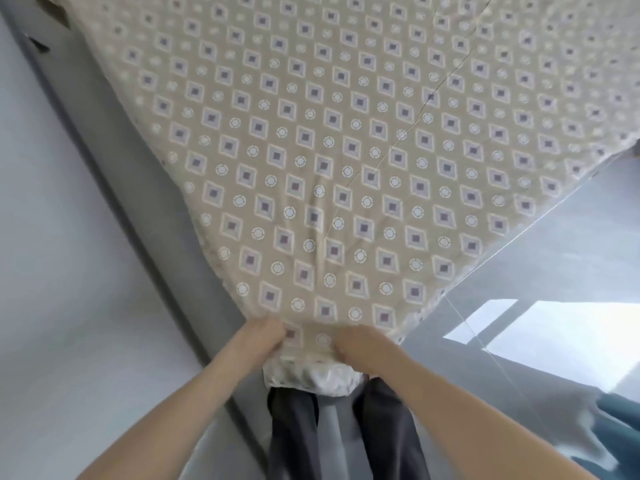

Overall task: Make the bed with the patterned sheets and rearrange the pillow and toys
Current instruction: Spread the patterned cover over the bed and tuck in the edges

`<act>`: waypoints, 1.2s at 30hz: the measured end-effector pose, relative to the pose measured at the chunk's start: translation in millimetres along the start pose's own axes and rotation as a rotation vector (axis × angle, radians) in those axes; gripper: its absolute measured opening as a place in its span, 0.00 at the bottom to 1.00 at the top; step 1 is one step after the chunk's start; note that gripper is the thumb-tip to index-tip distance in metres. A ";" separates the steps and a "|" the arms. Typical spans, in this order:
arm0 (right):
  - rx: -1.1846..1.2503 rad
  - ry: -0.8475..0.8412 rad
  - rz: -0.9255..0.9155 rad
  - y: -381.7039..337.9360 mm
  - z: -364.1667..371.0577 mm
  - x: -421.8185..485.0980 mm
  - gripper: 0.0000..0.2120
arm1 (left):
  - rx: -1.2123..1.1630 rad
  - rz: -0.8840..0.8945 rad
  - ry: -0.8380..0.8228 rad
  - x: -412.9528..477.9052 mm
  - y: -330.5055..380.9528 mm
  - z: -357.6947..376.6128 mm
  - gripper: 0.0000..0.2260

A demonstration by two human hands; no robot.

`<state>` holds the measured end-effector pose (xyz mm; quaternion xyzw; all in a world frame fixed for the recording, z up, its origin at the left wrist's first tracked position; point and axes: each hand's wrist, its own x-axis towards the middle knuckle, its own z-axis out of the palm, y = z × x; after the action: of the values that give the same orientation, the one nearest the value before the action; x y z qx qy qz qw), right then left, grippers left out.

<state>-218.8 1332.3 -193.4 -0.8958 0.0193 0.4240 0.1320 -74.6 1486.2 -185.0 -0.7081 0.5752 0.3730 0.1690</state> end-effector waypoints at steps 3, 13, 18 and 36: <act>-0.017 0.054 -0.003 -5.6 -0.9 -1.6 0.08 | -0.030 -0.124 -0.063 3.1 8.9 3.1 0.10; 0.290 0.080 0.222 -22.6 35.8 -21.2 0.15 | -0.723 -0.533 0.084 -16.0 45.0 45.2 0.21; 1.046 0.051 0.484 -39.4 46.4 -5.3 0.14 | -0.979 -0.543 0.153 -4.2 62.0 55.8 0.12; 0.980 -0.027 0.631 -47.7 86.8 12.6 0.05 | -0.773 -0.580 0.087 10.2 67.2 104.2 0.19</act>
<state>-269.2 1401.3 -245.1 -0.6757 0.4773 0.3958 0.3988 -172.0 1529.9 -248.8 -0.8652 0.1798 0.4669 -0.0336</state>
